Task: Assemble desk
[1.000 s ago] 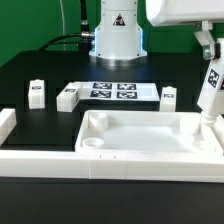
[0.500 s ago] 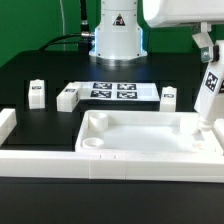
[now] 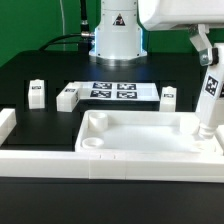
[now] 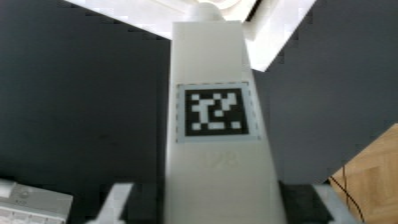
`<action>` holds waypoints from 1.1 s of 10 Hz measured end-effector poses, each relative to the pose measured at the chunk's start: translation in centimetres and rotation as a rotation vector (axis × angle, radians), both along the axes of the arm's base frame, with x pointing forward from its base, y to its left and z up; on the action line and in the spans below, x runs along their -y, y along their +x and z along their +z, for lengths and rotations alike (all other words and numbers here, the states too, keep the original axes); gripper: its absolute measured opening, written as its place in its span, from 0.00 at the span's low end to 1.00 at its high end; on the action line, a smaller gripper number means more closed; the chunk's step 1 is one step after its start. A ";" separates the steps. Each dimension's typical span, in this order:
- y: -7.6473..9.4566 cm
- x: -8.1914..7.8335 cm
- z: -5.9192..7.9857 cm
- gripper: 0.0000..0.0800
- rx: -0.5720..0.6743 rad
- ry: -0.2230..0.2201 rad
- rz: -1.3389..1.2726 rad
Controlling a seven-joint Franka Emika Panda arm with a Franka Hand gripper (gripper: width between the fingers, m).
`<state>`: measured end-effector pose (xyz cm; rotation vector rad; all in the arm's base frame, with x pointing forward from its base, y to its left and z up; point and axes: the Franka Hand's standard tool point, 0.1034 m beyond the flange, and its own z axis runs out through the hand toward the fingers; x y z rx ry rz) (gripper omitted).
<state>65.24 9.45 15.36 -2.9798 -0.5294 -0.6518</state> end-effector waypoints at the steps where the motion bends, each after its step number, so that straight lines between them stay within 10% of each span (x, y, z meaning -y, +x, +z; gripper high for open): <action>1: 0.0 0.1 -0.2 0.36 -0.006 0.002 -0.005; 11: -1.8 -0.5 -2.0 0.36 -0.001 0.006 0.005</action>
Offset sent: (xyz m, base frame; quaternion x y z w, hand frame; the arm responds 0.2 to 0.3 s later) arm 0.0000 0.0000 0.0000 0.0000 0.0000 0.0000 1.0000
